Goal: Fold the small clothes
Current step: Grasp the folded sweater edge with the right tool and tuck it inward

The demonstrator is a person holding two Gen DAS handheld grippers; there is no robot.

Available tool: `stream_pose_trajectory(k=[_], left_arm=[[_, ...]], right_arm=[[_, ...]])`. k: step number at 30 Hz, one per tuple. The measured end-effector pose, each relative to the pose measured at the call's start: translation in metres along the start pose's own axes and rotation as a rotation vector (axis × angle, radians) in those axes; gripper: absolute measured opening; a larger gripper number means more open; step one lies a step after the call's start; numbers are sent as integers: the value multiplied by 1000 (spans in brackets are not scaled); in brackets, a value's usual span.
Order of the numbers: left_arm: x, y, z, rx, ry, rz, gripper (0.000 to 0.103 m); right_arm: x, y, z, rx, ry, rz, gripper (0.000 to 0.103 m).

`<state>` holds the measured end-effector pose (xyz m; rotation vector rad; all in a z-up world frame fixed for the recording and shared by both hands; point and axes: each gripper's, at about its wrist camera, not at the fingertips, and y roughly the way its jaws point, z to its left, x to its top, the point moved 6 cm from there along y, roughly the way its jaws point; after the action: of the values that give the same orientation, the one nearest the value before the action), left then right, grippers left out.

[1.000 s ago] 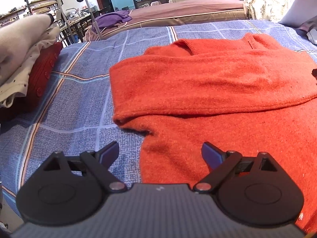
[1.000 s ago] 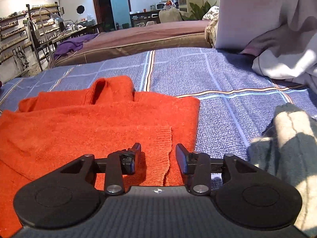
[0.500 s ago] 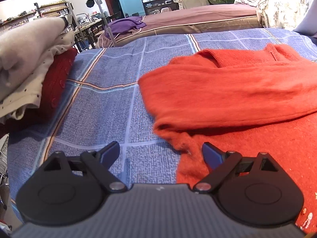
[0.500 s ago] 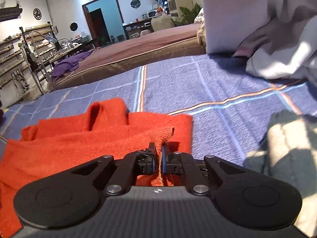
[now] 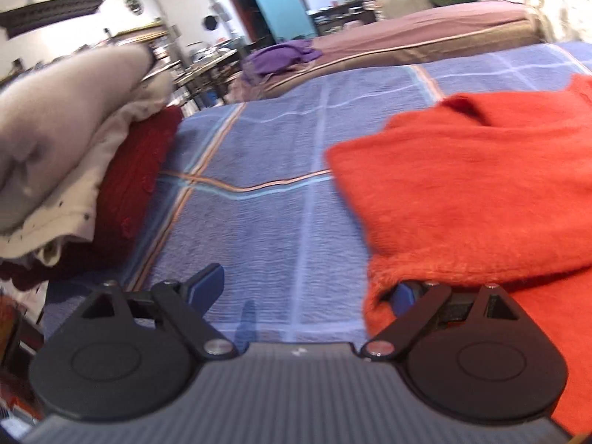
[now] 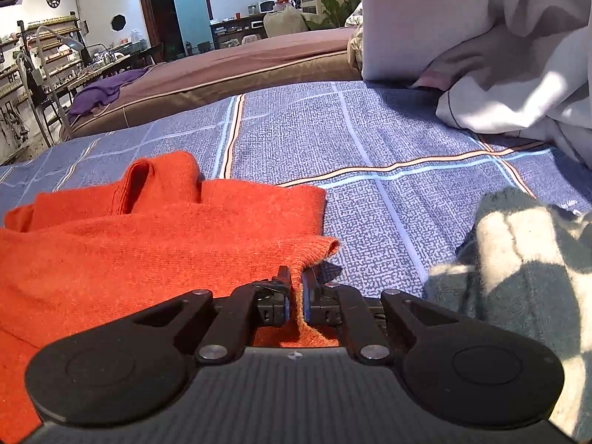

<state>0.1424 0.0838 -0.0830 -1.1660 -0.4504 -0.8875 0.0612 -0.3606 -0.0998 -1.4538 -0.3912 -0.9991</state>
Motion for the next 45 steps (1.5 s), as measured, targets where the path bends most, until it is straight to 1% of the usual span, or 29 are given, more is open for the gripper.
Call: stream_pose_trajectory(k=[2,3,4,7,10,12,14,16,17,19,21,22,24,25,26,27,28,29,30,31,32,33,34,35,36,38,42,45], left_arm=[[-4,14,12,-56,-110,54,94],[-6,17,16,-67,-148,70,96],[-7,17,18,-67,-167,71,96],[-13,14,19,-31,-197,60,98],[-19,16,28,-48,-277,79,99],[-21,15,33,-47,-297,81,101],[-25,17,34,-56,-313,91,102],[-29,19,39,-81,-379,107,102],[-30,19,41,-88,-398,111,103],[-30,16,42,-79,-396,105,103],[-32,18,41,-71,-394,108,103],[-33,20,42,-75,-420,114,103],[-34,21,44,-77,-455,121,103],[-33,22,42,-73,-444,125,103],[-32,22,41,-70,-429,129,103],[-32,21,41,-73,-420,130,103],[-31,21,41,-83,-416,135,103],[-31,20,42,-98,-415,142,103],[-31,20,44,-117,-418,150,103],[-31,18,46,-132,-422,154,103],[-32,15,46,-143,-419,157,103],[-32,13,47,-152,-409,159,103],[-33,9,47,-153,-390,158,103],[-33,5,46,-150,-369,151,103],[-33,1,45,-143,-347,145,103],[-34,-3,43,-127,-300,139,103],[-34,-5,41,-127,-259,150,103],[-33,-3,44,-146,-230,134,103]], right_arm=[[4,-2,2,2,-19,-13,12],[4,-1,3,4,-27,-9,12],[4,1,3,4,-37,0,12],[-1,6,5,-9,-73,23,12],[-5,8,5,-5,-70,21,12],[0,-1,8,34,-64,-42,12],[4,-7,14,16,-120,-73,13],[2,1,16,10,-151,-40,13],[1,4,15,11,-133,-34,13],[4,-2,14,24,-97,-78,13],[6,-8,16,15,-102,-122,14],[5,-7,17,15,-108,-117,14],[0,7,17,20,-118,-46,14],[-4,14,16,24,-117,-13,15],[-8,19,15,24,-118,1,15],[-9,19,15,21,-120,-10,15],[-9,18,16,16,-125,-11,17],[-9,17,17,9,-132,-9,24],[-8,15,18,4,-138,-5,34],[-6,11,19,-2,-147,-6,39],[-4,4,20,-13,-159,-26,51],[-2,-3,21,-25,-169,-54,66],[0,-11,21,-48,-180,-89,75],[2,-19,21,-68,-189,-114,88],[2,-25,22,-66,-189,-132,89],[3,-33,27,-7,-184,-146,88],[-2,-34,50,88,-233,-140,88],[-5,-26,70,161,-246,-103,88]])
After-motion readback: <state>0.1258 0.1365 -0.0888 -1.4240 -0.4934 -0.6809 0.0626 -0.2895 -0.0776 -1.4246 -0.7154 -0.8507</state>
